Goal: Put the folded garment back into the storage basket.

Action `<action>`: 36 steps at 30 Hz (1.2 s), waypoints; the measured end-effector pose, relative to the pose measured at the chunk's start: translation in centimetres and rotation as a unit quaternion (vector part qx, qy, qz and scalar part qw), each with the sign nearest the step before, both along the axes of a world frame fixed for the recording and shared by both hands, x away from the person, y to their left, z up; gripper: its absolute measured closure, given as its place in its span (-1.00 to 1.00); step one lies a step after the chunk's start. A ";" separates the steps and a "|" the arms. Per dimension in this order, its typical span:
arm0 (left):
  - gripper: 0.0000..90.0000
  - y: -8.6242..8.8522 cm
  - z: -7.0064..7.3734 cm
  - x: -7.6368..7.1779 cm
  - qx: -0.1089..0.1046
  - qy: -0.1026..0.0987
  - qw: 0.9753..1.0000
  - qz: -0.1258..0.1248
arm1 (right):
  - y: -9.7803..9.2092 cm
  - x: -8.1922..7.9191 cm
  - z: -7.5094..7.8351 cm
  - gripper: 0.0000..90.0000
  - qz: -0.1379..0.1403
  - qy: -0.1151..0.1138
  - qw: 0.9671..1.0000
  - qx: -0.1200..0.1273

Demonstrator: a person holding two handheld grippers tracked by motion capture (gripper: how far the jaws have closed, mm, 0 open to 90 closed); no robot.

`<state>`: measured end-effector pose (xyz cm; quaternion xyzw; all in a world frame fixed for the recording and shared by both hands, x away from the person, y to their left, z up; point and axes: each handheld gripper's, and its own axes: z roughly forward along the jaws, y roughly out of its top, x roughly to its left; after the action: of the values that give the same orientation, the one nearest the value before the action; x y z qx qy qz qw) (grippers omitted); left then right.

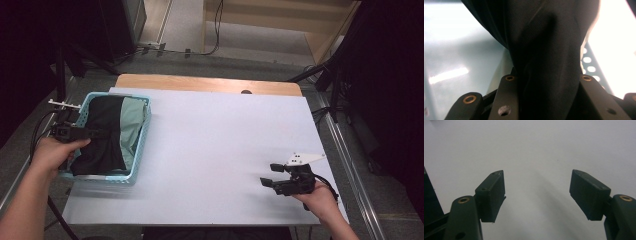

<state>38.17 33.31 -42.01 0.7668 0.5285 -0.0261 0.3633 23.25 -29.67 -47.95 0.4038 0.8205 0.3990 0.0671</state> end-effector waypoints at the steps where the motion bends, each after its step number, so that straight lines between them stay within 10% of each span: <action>1: 0.54 -0.1 -0.3 0.1 -0.002 0.003 1.000 -0.001 | 0.0 0.0 0.0 -0.40 0.000 0.002 1.000 0.001; 7: 0.44 -0.9 -1.2 0.8 0.020 -0.003 1.000 0.007 | 0.1 0.1 0.0 -0.40 0.004 0.001 1.000 0.002; 11: 0.00 -1.1 -1.4 0.9 0.058 -0.036 0.998 0.013 | 0.0 0.1 0.0 -0.40 0.002 0.001 1.000 0.005; 15: -0.38 -0.1 -0.8 1.0 0.043 -0.054 0.996 0.051 | -0.2 0.2 -0.1 -0.40 0.001 0.002 1.000 0.006; 23: -0.42 -0.3 1.8 0.4 0.079 -0.101 0.990 0.060 | 0.2 0.3 -0.2 -0.40 0.008 0.003 1.000 0.006; 36: -0.34 -3.5 3.3 1.6 0.081 -0.107 0.991 0.014 | 0.0 -0.3 0.2 -0.40 0.003 -0.001 1.000 0.005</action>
<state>39.77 29.76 -38.75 0.7848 0.4974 0.1037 0.3548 22.91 -29.70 -47.73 0.4014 0.8194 0.4041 0.0647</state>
